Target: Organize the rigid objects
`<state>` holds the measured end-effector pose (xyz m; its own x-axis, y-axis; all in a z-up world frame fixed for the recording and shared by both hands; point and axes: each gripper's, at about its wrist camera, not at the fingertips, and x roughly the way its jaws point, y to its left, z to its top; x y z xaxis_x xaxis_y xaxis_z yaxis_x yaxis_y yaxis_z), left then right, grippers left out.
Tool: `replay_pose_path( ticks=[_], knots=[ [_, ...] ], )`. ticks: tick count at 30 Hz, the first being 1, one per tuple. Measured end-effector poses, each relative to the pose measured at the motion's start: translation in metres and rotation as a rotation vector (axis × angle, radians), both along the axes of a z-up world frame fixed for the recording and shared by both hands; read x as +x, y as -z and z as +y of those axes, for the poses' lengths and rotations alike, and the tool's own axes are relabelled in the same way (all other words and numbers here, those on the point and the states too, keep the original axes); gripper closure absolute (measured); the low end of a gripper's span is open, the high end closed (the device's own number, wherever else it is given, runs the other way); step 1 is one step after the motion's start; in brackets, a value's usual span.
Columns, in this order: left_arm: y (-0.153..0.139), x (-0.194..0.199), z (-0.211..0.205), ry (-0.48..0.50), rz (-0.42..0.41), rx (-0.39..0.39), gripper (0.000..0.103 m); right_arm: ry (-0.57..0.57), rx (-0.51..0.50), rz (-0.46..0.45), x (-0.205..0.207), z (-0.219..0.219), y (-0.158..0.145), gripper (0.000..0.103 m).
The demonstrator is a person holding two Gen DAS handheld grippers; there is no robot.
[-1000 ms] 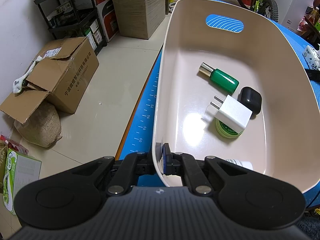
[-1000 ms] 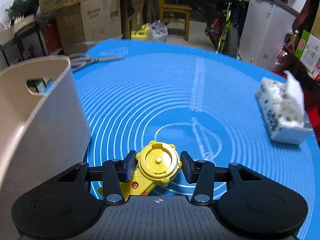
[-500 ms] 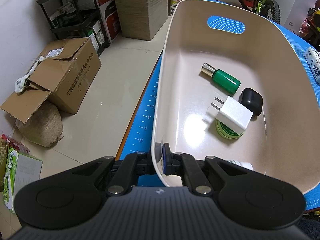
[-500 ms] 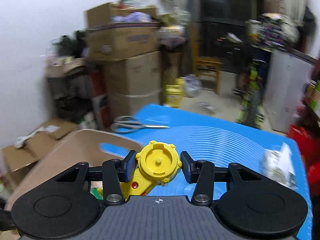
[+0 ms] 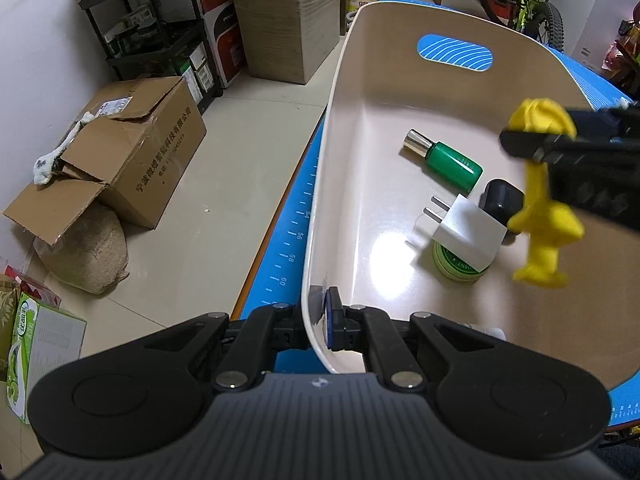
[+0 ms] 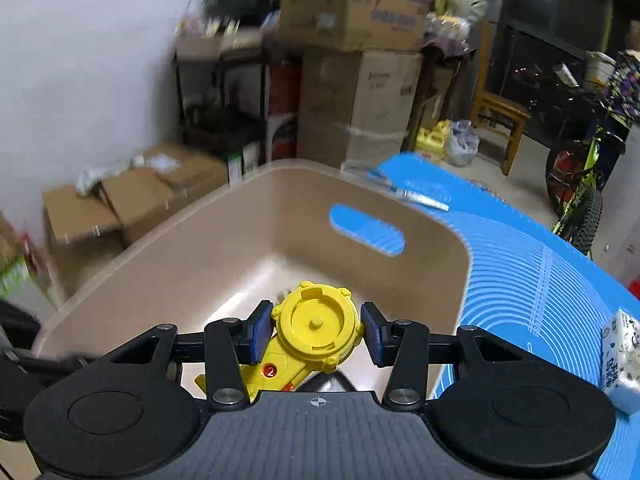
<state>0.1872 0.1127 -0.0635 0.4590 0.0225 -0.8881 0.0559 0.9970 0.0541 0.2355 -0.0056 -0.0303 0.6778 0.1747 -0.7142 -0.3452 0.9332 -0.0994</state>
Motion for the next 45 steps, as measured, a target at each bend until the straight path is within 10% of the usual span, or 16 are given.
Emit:
replay_pose_path(
  ticks=[6, 14, 23, 45],
  knots=[
    [0.0, -0.002, -0.001, -0.011, -0.01, 0.0, 0.094, 0.032, -0.034, 0.069, 0.004, 0.002, 0.021, 0.055],
    [-0.013, -0.015, -0.004, -0.033, -0.075, 0.004, 0.092, 0.091, 0.087, 0.016, -0.018, -0.021, -0.004, 0.032],
    [-0.053, -0.043, -0.019, -0.024, -0.192, -0.031, 0.055, 0.203, 0.127, -0.101, -0.083, -0.06, -0.052, 0.008],
    [-0.1, -0.159, -0.075, 0.097, -0.399, -0.021, 0.036, 0.361, 0.15, -0.235, -0.248, -0.106, -0.086, 0.002]
  ],
)
